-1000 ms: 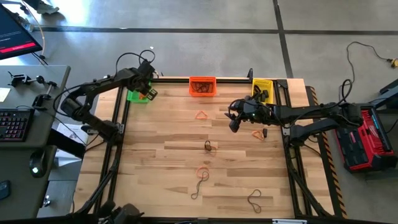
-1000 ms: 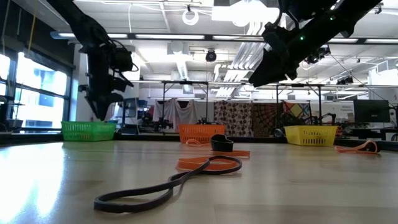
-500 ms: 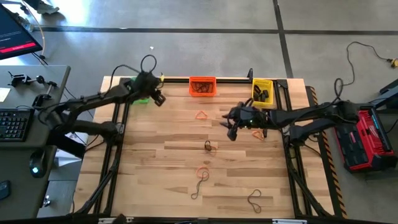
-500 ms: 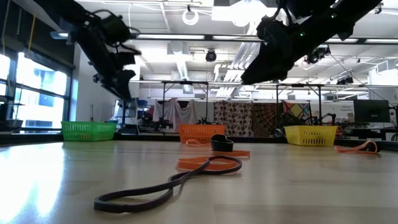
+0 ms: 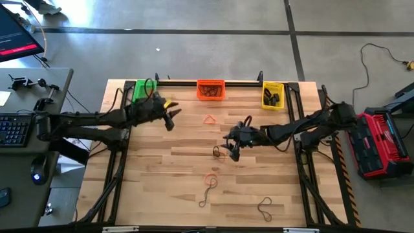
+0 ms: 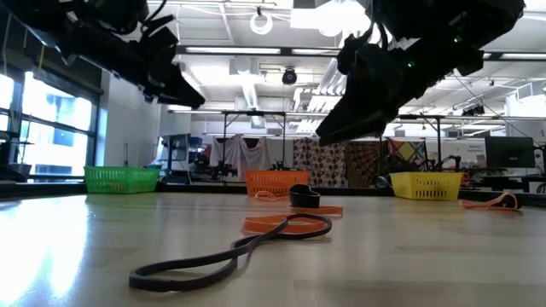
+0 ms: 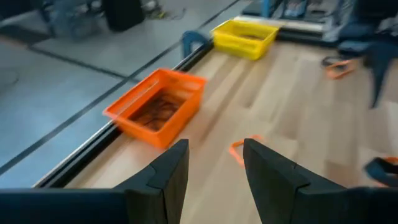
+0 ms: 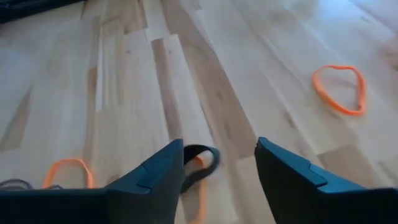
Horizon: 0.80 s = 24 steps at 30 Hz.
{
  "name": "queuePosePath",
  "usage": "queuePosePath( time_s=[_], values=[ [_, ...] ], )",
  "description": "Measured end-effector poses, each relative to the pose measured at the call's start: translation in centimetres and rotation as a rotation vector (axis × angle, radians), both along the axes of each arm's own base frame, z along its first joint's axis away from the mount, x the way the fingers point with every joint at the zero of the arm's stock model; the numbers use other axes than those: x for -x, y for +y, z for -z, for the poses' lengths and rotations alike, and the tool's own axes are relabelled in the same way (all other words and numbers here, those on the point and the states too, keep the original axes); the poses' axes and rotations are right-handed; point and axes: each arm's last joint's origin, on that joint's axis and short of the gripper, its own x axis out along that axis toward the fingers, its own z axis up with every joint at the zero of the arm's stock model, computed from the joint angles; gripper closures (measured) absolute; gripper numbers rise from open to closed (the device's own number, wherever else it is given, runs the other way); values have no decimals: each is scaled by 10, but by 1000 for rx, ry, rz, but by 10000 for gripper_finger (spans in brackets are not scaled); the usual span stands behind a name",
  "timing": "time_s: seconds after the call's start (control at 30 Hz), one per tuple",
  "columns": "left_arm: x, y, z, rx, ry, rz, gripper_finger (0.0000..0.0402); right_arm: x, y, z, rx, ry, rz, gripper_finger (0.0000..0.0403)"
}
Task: Sort rubber bands into baskets
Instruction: Put the left black rubber band into the yellow bin
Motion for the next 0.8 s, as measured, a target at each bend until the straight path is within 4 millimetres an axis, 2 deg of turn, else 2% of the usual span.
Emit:
queuePosePath(
  time_s=[0.2, 0.33, 0.43, 0.63, 0.8],
  values=[
    [-2, -14, 7, -8, -56, 66, 257, -6, 6, 9, -32, -6, 4, 180],
    [-4, -19, 7, -2, -62, 83, 257, -13, 7, 12, -39, 7, 9, 175],
    [-4, -20, 7, -2, -62, 87, 257, -26, 9, 14, -41, 33, -8, 180],
    [-4, -20, 7, -3, -61, 89, 257, -47, 11, 29, -30, 220, -11, 195],
    [-4, -20, 7, -3, -60, 87, 257, -61, 10, 34, -23, 311, -5, 230]
  ],
)
